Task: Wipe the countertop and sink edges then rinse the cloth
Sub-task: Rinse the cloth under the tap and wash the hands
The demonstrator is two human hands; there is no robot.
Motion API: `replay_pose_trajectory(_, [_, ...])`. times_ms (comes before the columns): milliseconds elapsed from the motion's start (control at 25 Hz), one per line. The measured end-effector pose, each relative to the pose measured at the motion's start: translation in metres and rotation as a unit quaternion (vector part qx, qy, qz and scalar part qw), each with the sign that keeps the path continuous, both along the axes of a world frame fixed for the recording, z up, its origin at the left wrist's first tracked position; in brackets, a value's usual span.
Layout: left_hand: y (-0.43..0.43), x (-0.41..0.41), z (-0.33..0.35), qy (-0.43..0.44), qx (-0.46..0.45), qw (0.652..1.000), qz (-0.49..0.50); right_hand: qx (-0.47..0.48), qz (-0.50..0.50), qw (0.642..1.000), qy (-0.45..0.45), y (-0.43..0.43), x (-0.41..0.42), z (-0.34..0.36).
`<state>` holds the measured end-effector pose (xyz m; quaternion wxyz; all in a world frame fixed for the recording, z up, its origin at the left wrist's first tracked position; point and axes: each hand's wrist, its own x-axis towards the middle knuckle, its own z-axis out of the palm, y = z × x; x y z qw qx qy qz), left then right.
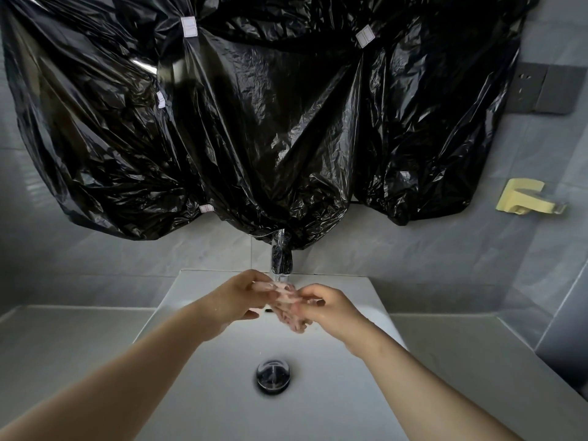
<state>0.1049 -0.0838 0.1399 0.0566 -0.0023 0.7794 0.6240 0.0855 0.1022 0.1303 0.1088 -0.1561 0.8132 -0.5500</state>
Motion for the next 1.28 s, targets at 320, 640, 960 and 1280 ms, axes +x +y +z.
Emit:
replay_pose_trajectory(320, [0.014, 0.01, -0.002, -0.023, 0.073, 0.997, 0.002, -0.114, -0.081, 0.99, -0.022, -0.013, 0.006, 0.027])
replay_pose_trajectory(640, [0.014, 0.017, 0.016, -0.015, 0.249, 0.968, -0.014, -0.026, 0.041, 0.998, -0.028, -0.009, 0.011, 0.045])
replay_pose_trajectory(960, [0.006, 0.02, 0.03, -0.013, 0.164, 0.986, -0.012, -0.24, -0.158, 0.956, -0.066, -0.011, -0.008, 0.054])
replay_pose_trajectory(1280, [-0.003, 0.014, 0.042, 0.109, -0.193, 0.975, 0.019, -0.011, 0.018, 0.999, -0.05, -0.003, 0.007, 0.051])
